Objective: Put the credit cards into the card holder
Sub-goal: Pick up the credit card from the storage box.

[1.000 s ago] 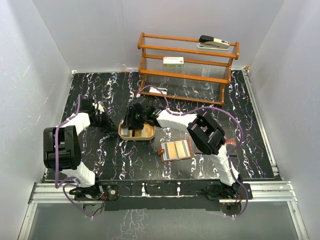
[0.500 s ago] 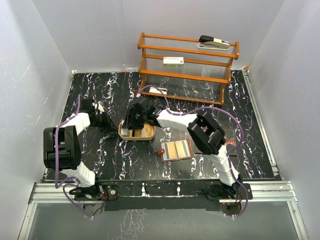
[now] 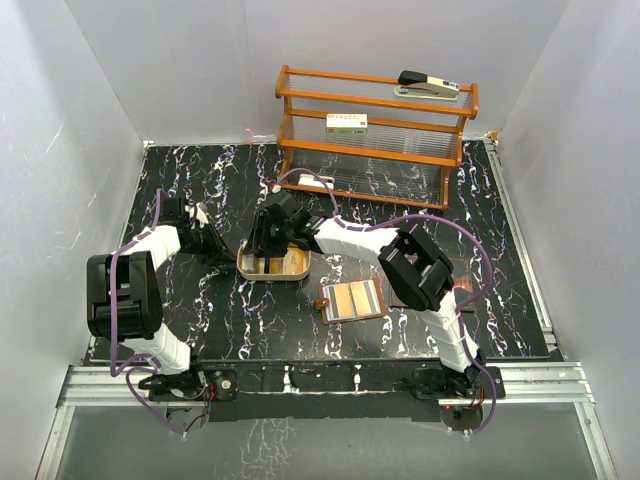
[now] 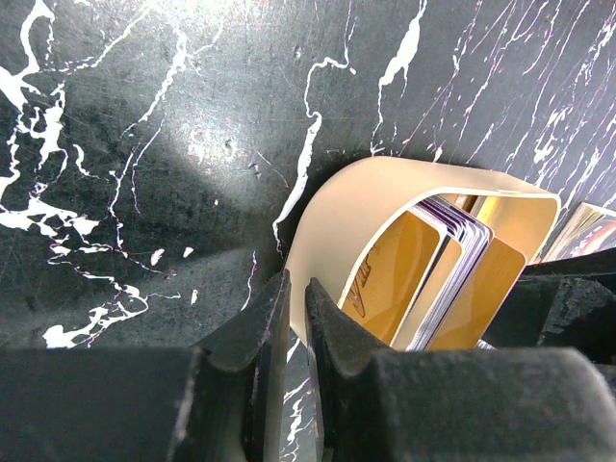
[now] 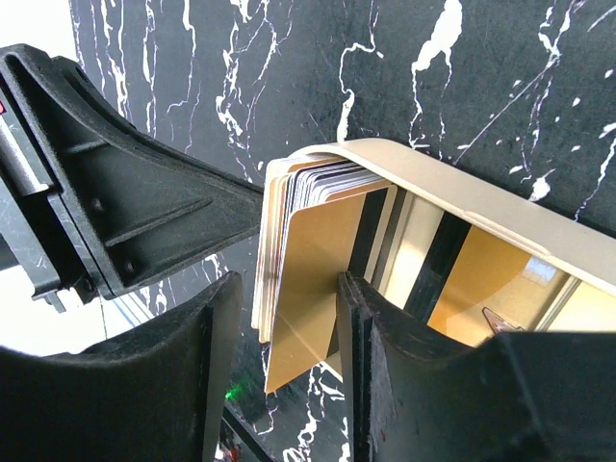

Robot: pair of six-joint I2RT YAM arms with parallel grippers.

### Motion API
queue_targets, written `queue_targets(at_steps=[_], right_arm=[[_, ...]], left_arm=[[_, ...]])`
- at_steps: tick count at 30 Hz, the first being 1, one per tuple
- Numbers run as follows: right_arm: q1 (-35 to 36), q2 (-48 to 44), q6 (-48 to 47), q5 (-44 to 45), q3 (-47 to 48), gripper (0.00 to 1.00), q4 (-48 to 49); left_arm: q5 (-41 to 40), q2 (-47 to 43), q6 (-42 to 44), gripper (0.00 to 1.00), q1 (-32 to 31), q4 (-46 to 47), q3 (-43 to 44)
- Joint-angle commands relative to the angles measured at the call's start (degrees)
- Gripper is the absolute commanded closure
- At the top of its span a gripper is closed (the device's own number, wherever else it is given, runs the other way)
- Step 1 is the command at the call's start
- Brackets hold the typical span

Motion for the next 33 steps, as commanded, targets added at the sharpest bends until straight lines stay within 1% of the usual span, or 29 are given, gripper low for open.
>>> queue_targets(at_steps=[1, 10, 13, 19, 26, 28, 31, 33], right_arm=[[1.11, -4.21, 0.62, -1.22, 2.91, 0.60, 5.03], [1.12, -5.06, 0.03, 0.76, 2.22, 0.81, 3.54], [1.13, -5.68, -0.40, 2.29, 1.97, 0.86, 1.84], [1.13, -7.68, -1.75, 5.62, 1.13, 0.91, -2.20], [1.13, -9.60, -3.60, 7.37, 1.01, 0.97, -4.61], [1.09, -10.06, -3.63, 7.92, 1.10, 1.00, -5.38], [1.13, -11.29, -8.42, 9.68, 1.08, 1.00, -6.99], [1.01, -12.36, -11.97, 11.23, 0.48, 1.00, -8.16]], left_arm=[[3.83, -0.22, 0.08, 0.89, -0.34, -0.76, -0.27], [3.51, -0.18, 0.26, 0.89, -0.32, -1.02, -0.20], [3.07, -0.35, 0.26, 0.89, -0.31, -1.27, -0.16], [1.30, -1.23, 0.23, 0.88, -0.29, -2.37, 0.66], [-1.79, -6.35, -1.92, 0.84, -0.31, -3.73, 3.20], [-2.81, -7.97, -1.94, 0.84, -0.35, -4.79, 4.43], [-2.75, -10.48, -1.30, 0.84, -0.31, -5.69, 5.55], [0.45, -11.41, -0.27, 0.84, -0.30, -6.26, 6.20]])
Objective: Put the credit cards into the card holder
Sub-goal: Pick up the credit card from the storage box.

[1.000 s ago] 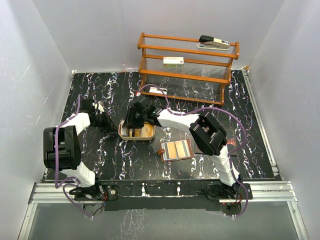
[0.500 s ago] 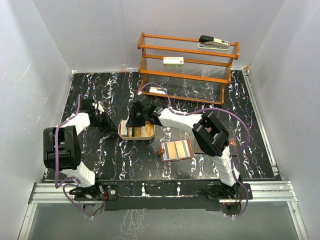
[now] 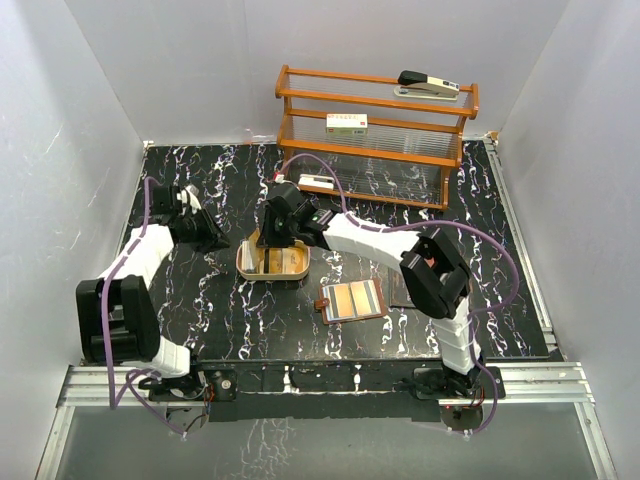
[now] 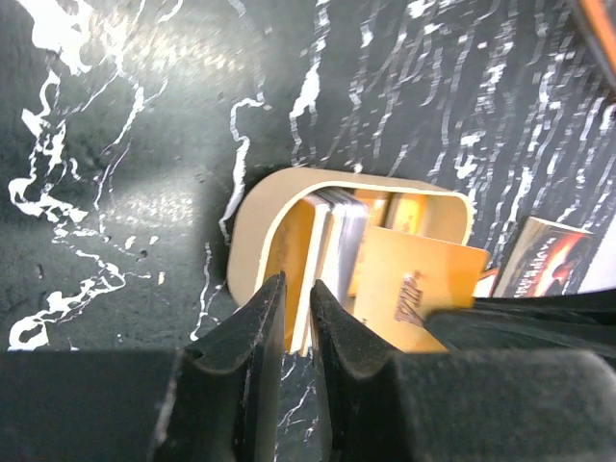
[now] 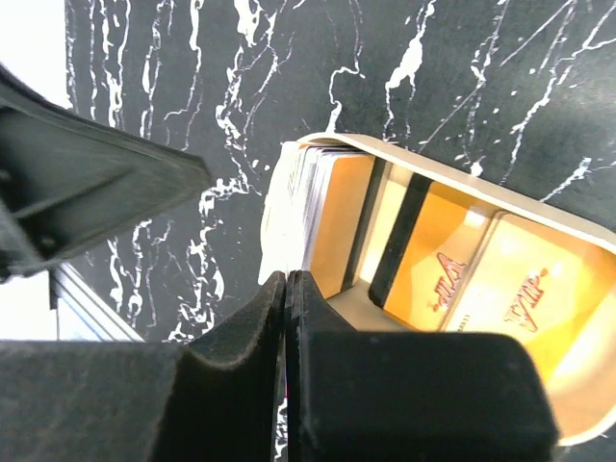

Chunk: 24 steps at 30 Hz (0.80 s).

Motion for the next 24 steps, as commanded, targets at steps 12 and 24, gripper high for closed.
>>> queue_targets(at_steps=[12, 24], right_arm=[[-3.37, -22.31, -16.78, 2.92, -14.37, 1.00, -3.29], [-18.11, -38.29, -22.68, -8.43, -33.83, 1.00, -8.06]], left_arm=[[8.61, -5.64, 1.43, 0.86, -10.35, -5.65, 4.64], [7.40, -3.37, -4.04, 0.84, -28.68, 0.82, 4.32]])
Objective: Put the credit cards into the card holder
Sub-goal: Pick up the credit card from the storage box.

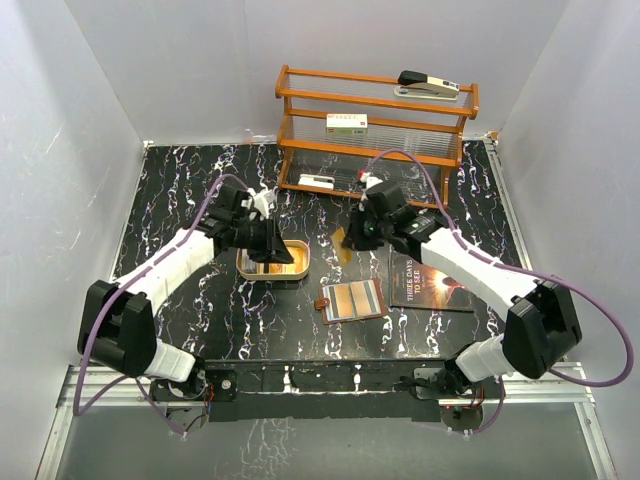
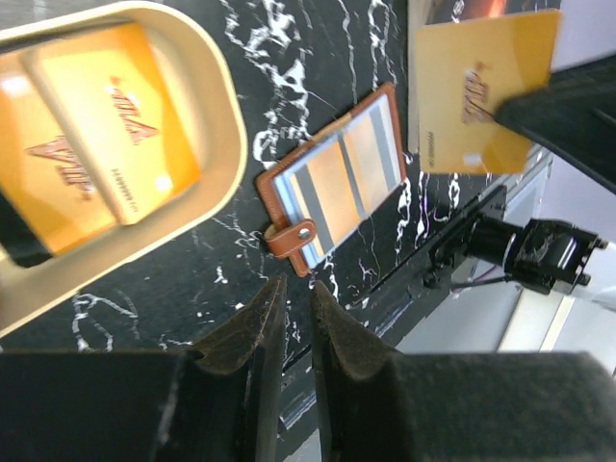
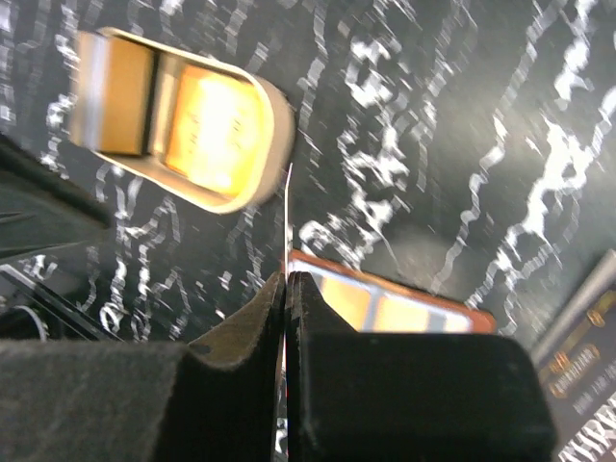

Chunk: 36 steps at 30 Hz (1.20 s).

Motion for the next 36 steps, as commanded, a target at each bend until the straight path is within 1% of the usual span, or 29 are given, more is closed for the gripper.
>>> queue_targets(at_steps=[1, 5, 10, 16, 19, 21, 23, 26, 28, 32, 34, 36], right_arm=[[-4.15, -4.18, -3.10, -6.28, -6.47, 1.00, -0.66], [-5.78, -5.43, -3.61, -5.44, -11.57, 1.00, -0.23], [-7.21, -5.36, -3.43, -4.46, -15.39, 1.00, -0.22], [-7.47, -6.95, 0.15, -5.43, -17.91, 1.00, 0.51], [-7.38, -8.68, 2.70, -4.48, -17.94, 1.00, -0.60], [-7.43, -10.87, 2.57, -6.12, -18.06, 1.00, -0.15], [-7.38, -13.82, 2.69, -9.79, -18.92, 1.00, 2.29], [-7.38, -18.48, 7.65, -14.27, -19.78, 1.00, 5.66], [-7.38, -23.04, 13.69, -18.48, -22.73, 1.00, 12.07], [-7.38, -31.46, 23.12, -17.77, -27.53, 1.00, 19.84], [-7.38, -33.49, 25.74, -17.61, -28.75, 1.00, 21.78], [-7.38, -34.06, 26.97, -18.29, -29.20, 1.00, 23.01]], left_arm=[[-0.32, 1.09, -3.12, 0.84, -5.51, 2.56, 1.20], [-1.84, 4.16, -5.11, 0.84, -11.31, 5.36, 0.71], [-3.57, 8.77, -6.47, 0.85, -16.31, 7.66, 0.85], [-4.42, 13.36, -7.16, 0.86, -19.40, 9.71, 1.02], [-4.65, 13.92, -8.26, 0.85, -20.01, 10.56, 1.40], [-4.04, 12.89, -10.16, 0.79, -20.07, 12.95, 0.95], [-2.25, 11.65, -13.60, 0.72, -20.06, 16.48, 0.26], [-0.17, 8.62, -18.56, 0.68, -20.07, 22.34, -1.30], [1.52, 5.90, -22.81, 0.63, -20.07, 27.88, -3.27], [2.70, 1.74, -28.91, 0.54, -20.03, 35.94, -5.62], [3.00, 0.43, -31.79, 0.52, -20.07, 39.84, -7.09], [3.35, -0.60, -34.34, 0.52, -20.07, 43.61, -8.69]])
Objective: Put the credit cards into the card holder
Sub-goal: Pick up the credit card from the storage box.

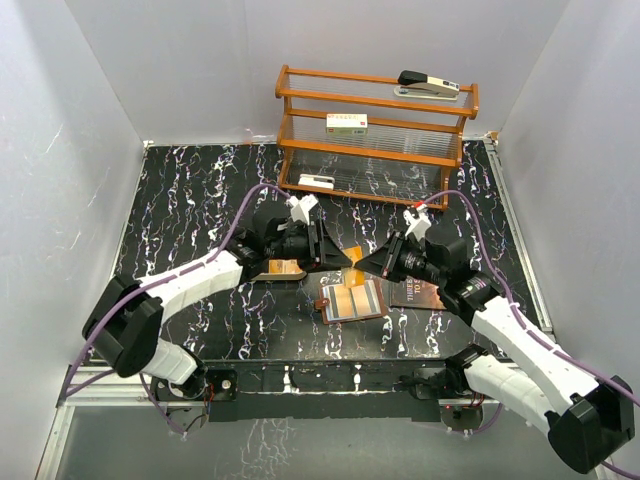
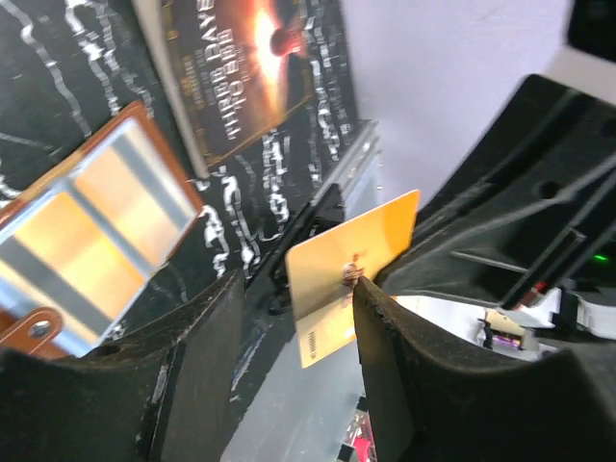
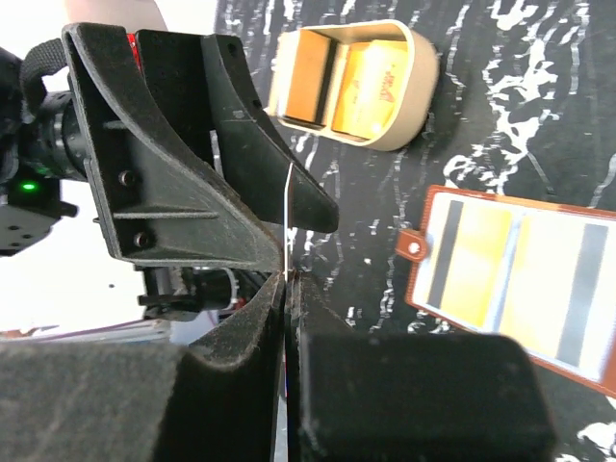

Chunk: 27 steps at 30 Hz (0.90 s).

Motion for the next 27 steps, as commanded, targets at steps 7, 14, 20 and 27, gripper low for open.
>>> queue_targets(at_steps=[7, 14, 20, 27], right_arm=[[0.16, -1.48, 9.01, -4.23, -0.52, 1.00, 10.80], [0.16, -0.84, 8.29, -2.66, -2.11, 0.97, 10.53], [0.12, -1.00, 3.03, 3.13, -0.09, 0.66, 3.13], [0.16, 0.84, -2.65, 10.30, -0.43, 0.53, -4.17]], left_arm=[[4.80, -4.32, -14.68, 0.73, -0.21, 22.81, -5.08], [0.91, -8.53, -11.19, 1.00, -0.22, 15.24, -3.80], [-1.99, -8.38, -5.73, 1.00, -0.23, 6.61, -2.00], [-7.13, -3.74, 1.05, 1.00, -0.22, -5.50, 1.40]])
